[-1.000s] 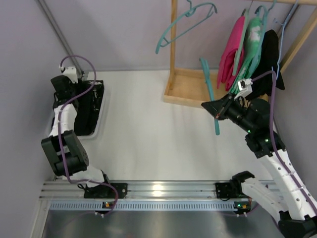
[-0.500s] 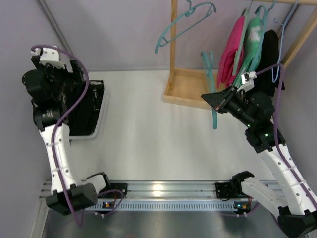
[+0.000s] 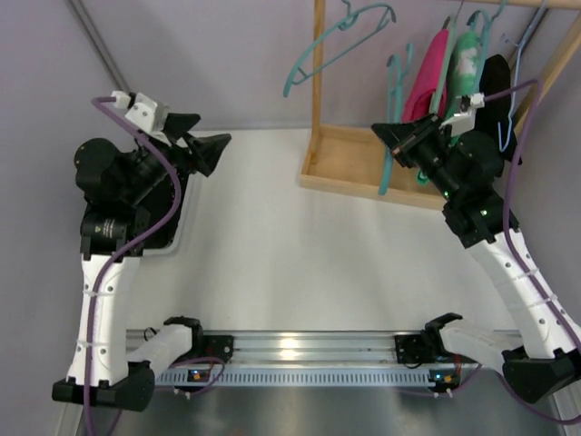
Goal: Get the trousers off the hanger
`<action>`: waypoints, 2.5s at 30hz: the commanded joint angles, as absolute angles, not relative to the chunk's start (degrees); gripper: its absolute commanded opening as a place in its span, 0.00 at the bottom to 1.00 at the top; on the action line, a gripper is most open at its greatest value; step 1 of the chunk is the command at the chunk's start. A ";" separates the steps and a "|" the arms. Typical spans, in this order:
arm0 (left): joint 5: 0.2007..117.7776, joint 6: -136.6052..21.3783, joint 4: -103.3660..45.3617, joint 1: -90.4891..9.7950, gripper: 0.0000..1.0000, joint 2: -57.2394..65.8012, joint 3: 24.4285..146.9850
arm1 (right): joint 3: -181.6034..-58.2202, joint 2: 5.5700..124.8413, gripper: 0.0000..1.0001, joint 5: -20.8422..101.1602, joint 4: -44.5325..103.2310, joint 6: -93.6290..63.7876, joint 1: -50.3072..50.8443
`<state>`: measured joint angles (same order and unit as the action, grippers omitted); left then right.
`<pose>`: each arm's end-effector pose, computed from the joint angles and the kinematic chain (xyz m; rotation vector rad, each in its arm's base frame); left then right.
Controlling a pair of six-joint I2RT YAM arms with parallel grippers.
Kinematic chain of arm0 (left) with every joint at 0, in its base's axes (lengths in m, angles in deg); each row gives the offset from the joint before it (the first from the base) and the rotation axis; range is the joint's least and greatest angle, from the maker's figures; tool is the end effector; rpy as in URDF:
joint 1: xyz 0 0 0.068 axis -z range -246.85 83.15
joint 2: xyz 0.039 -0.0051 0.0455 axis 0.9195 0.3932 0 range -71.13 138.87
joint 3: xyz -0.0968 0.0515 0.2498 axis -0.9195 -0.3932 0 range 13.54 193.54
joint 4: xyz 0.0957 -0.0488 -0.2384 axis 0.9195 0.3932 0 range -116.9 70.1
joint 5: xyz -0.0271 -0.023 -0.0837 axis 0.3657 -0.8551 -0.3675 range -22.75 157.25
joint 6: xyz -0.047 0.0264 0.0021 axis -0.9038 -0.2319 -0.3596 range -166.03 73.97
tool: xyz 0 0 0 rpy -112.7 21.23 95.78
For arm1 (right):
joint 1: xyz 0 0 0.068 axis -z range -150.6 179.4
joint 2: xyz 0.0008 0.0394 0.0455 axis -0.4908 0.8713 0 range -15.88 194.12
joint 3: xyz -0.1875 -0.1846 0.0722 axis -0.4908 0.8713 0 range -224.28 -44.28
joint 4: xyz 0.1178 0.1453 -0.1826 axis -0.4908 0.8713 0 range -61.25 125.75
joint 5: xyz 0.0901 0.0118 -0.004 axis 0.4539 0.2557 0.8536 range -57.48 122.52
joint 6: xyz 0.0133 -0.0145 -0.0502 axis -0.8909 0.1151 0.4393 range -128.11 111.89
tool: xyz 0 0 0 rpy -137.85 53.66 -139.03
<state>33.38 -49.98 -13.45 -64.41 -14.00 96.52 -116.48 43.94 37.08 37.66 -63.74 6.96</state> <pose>0.1712 -0.0272 0.5183 0.4816 1.3242 -0.4919 0.2050 0.0876 0.4595 0.3976 1.5742 1.1358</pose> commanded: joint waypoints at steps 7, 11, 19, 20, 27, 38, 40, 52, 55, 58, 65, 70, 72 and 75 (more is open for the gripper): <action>41.05 -47.26 -10.37 -49.37 0.82 -10.48 97.82 | -133.65 53.90 0.00 28.58 32.70 -57.70 5.49; 43.78 -46.91 -10.37 -46.29 0.82 -10.30 97.74 | -141.30 60.74 0.00 25.22 37.19 -55.74 5.58; 44.22 -47.26 -10.37 -45.84 0.85 -12.15 96.68 | -150.62 69.28 0.00 25.32 34.55 -55.83 6.72; 44.31 -47.26 -10.37 -45.93 0.85 -12.50 96.33 | -151.58 70.86 0.00 24.70 34.99 -55.74 6.72; 44.75 -47.44 -10.37 -45.93 0.85 -13.91 95.01 | -159.84 77.02 0.00 19.52 36.58 -53.64 6.81; 45.37 -47.26 -10.46 -45.93 0.85 -15.31 93.08 | -163.55 83.97 0.00 18.19 35.70 -52.93 6.37; 45.63 -47.27 -10.20 -45.93 0.85 -16.19 92.21 | -163.55 84.76 0.00 17.67 35.61 -52.84 6.19; 46.68 -47.44 -9.94 -45.93 0.85 -17.86 90.18 | -160.74 86.69 0.00 20.13 33.68 -52.23 4.70; 46.95 -47.26 -10.02 -46.02 0.85 -17.60 90.27 | -160.12 86.96 0.00 20.04 33.33 -51.88 3.91; 47.21 -47.09 -9.94 -45.93 0.85 -17.69 90.27 | -160.29 87.48 0.00 20.30 32.88 -51.70 3.73; 47.39 -47.09 -9.94 -46.02 0.85 -17.60 90.27 | -161.87 88.97 0.00 20.74 31.48 -50.65 3.64; 47.74 -46.74 -9.67 -46.02 0.85 -17.51 90.70 | -162.14 89.68 0.00 21.71 31.30 -51.00 2.94; 47.91 -46.91 -9.58 -46.02 0.85 -17.69 90.62 | -162.05 89.77 0.01 22.06 31.13 -51.26 2.77; 48.00 -46.91 -9.50 -46.02 0.85 -17.69 90.53 | -161.79 89.25 0.20 22.23 31.04 -51.26 2.50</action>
<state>47.42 -47.36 -8.64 -46.12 -17.37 90.46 -160.22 89.44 20.66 33.90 -52.16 3.90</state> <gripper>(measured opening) 0.849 0.154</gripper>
